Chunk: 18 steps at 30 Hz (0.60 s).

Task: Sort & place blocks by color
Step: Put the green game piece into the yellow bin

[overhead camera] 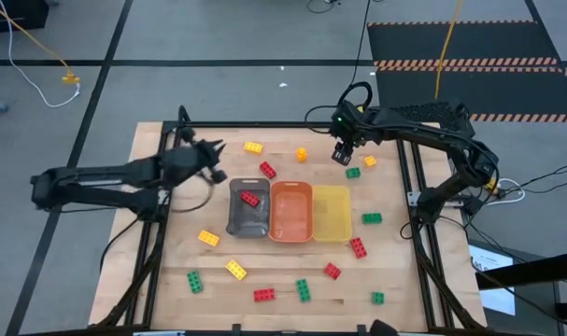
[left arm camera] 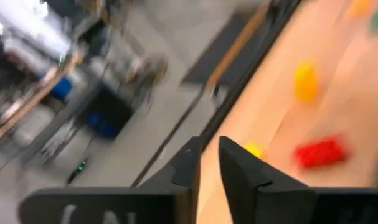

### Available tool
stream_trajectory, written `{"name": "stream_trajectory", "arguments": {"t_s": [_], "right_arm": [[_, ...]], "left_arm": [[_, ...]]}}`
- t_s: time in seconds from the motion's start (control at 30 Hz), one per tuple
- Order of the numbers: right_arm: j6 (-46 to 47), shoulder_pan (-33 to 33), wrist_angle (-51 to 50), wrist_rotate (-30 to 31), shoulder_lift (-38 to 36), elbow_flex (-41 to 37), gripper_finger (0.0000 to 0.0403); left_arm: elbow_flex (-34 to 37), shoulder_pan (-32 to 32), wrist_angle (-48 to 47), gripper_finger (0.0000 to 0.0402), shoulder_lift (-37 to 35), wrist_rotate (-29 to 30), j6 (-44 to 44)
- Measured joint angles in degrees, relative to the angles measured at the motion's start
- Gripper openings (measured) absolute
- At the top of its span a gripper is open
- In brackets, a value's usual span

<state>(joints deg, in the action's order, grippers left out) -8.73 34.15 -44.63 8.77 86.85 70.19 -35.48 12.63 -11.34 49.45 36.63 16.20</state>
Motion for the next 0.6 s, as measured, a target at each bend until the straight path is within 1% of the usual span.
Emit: {"name": "stream_trajectory", "arguments": {"t_s": [0.07, 0.17, 0.2, 0.27, 0.33, 0.4, 0.47, 0.6], "right_arm": [[0.0, 0.0, -0.4, 0.0, -0.2, 0.0, 0.0205], [0.1, 0.0, -1.0, 0.0, -0.5, 0.0, 0.0204], [0.2, 0.0, -1.0, 0.0, -0.5, 0.0, 0.0204], [0.4, 0.0, -1.2, 0.0, -0.5, 0.0, 0.0205], [0.4, 0.0, -0.9, 0.0, -0.5, -0.2, 0.0206], [0.4, 0.0, -1.0, 0.0, -0.5, -0.8, 0.0207], [0.3, 0.0, -0.9, 0.0, -0.5, -1.5, 0.0207], [-0.1, 0.0, -0.3, 0.0, -0.5, -2.5, 0.0208]], "left_arm": [[-1.1, 3.7, 0.3, 0.0101, 3.7, 1.6, 1.1], [-2.4, 8.1, 5.0, 0.0153, 6.0, 1.9, 2.5], [-2.7, 9.1, 7.1, 0.0171, 6.2, 0.2, 2.9], [-3.2, 11.2, 9.5, 0.0204, 6.1, -5.5, 3.5], [-3.7, 13.1, 9.5, 0.0234, 6.2, -11.7, 3.1], [-3.8, 14.6, 8.1, 0.0258, 6.2, -15.8, 1.5], [-3.8, 15.7, 7.4, 0.0277, 6.2, -17.6, -0.1], [-3.8, 16.8, 6.6, 0.0298, 6.2, -17.7, -2.0]]}}
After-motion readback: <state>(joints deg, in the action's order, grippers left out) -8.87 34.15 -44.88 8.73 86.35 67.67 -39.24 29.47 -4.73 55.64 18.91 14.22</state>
